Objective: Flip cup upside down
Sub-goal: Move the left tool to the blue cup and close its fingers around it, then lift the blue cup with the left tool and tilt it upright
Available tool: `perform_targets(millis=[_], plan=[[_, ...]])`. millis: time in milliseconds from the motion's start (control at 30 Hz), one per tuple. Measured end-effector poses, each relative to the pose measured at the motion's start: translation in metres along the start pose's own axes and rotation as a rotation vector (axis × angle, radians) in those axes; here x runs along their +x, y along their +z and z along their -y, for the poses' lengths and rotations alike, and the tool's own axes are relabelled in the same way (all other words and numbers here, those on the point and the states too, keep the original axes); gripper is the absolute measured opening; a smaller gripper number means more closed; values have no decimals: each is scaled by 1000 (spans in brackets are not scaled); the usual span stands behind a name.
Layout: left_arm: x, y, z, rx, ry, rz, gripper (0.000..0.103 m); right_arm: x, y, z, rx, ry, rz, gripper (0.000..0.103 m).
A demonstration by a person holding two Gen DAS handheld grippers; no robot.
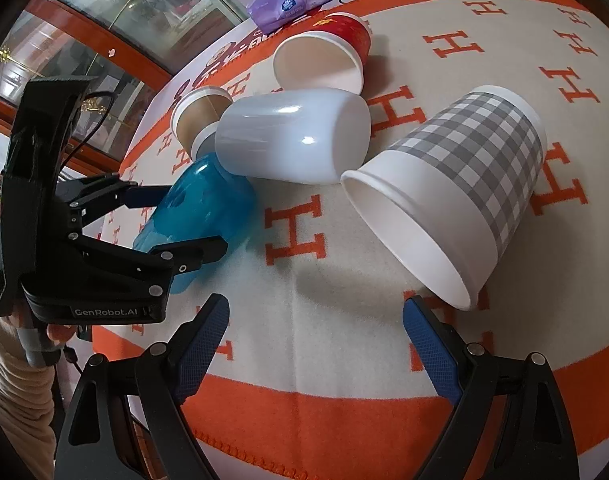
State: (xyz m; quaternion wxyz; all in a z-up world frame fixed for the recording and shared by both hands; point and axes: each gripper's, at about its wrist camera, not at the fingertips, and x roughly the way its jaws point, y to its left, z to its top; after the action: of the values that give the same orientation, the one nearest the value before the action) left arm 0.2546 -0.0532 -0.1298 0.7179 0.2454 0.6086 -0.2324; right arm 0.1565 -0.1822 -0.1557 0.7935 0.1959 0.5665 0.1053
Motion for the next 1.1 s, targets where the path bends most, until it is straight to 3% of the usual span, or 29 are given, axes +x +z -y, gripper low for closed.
perform_targets(millis=[267, 467, 667, 1100], plan=[[-30, -14, 15, -114, 23, 23, 72, -21, -8, 2, 12, 31, 28, 90], [-47, -38, 25, -265, 48, 20, 72, -34, -18, 1, 10, 49, 46, 90], [-41, -75, 31, -483, -8, -17, 72, -41, -36, 10, 30, 53, 43, 90], [-23, -124, 58, -799, -72, -28, 73, -43, -62, 35, 46, 60, 25, 90]])
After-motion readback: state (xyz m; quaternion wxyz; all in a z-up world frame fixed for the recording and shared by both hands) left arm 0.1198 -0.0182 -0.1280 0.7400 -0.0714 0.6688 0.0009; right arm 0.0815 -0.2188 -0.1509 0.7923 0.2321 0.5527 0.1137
